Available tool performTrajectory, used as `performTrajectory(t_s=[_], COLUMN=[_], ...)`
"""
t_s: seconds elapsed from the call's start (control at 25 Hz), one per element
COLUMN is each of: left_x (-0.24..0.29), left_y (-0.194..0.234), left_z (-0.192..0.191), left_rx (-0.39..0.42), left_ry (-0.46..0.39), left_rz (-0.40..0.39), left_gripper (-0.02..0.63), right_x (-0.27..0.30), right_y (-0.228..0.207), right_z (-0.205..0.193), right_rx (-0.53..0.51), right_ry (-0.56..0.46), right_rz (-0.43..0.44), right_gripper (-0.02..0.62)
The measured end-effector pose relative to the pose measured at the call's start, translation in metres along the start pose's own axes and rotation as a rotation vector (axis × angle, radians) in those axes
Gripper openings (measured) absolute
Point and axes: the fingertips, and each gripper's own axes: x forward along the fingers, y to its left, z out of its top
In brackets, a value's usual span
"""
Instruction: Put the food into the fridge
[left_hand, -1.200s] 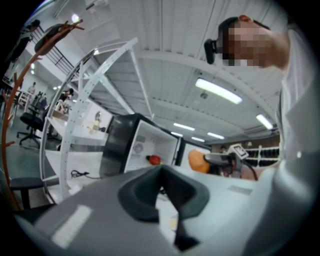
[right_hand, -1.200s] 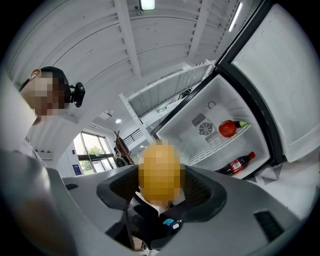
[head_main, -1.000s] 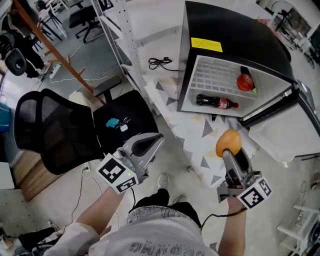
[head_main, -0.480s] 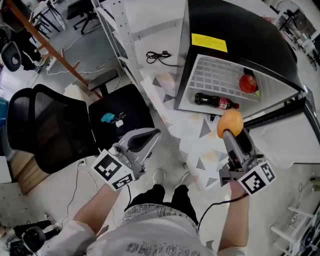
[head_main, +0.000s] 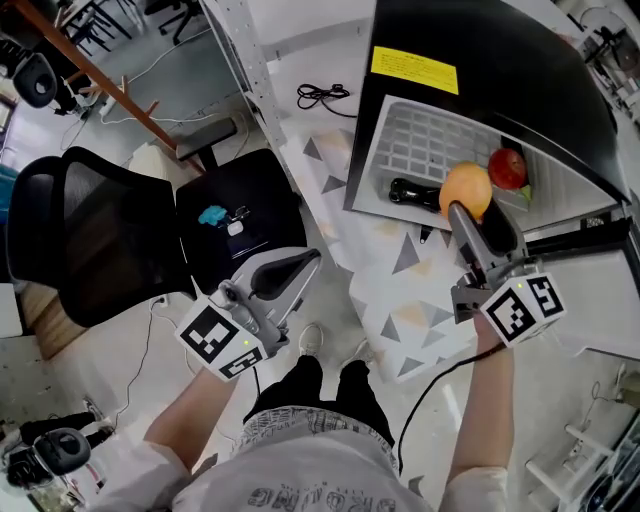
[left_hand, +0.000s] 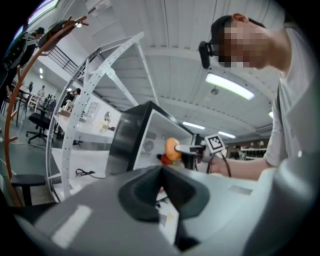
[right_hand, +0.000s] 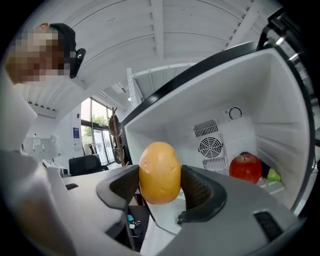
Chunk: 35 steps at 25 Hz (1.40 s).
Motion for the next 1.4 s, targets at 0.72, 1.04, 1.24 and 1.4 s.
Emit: performTrajectory(t_s=[0.72,1.04,1.24,1.4], left_x=[0.057,0.069,0.071,0.069], left_y=[-0.002,0.009,0.01,0.012], left_z=[0.013,0.008,0.002,-0.003], left_rx=[0.08,0.107,0.111,0.105], left_ry=[-0.07,-0.079,-0.086,-0.088], left_rz=[0.03,0.049,0.054,0.061], left_gripper=[0.006,0.006,0.006,0.006], right_x=[0.068,0.097,0.117,0.133], right_y=[-0.041,-0.055,-0.064,-0.069], right_z=[0.012,0.002,-0.008,-0.017], right_rx=[-0.272,-0.437,-0.598,-0.746], right_ry=[0.082,0.153,0.226,0.286], right_rz=[0.05,0.042,0.019,-0.005], right_gripper=[0.265,0.265,0.265,0.265])
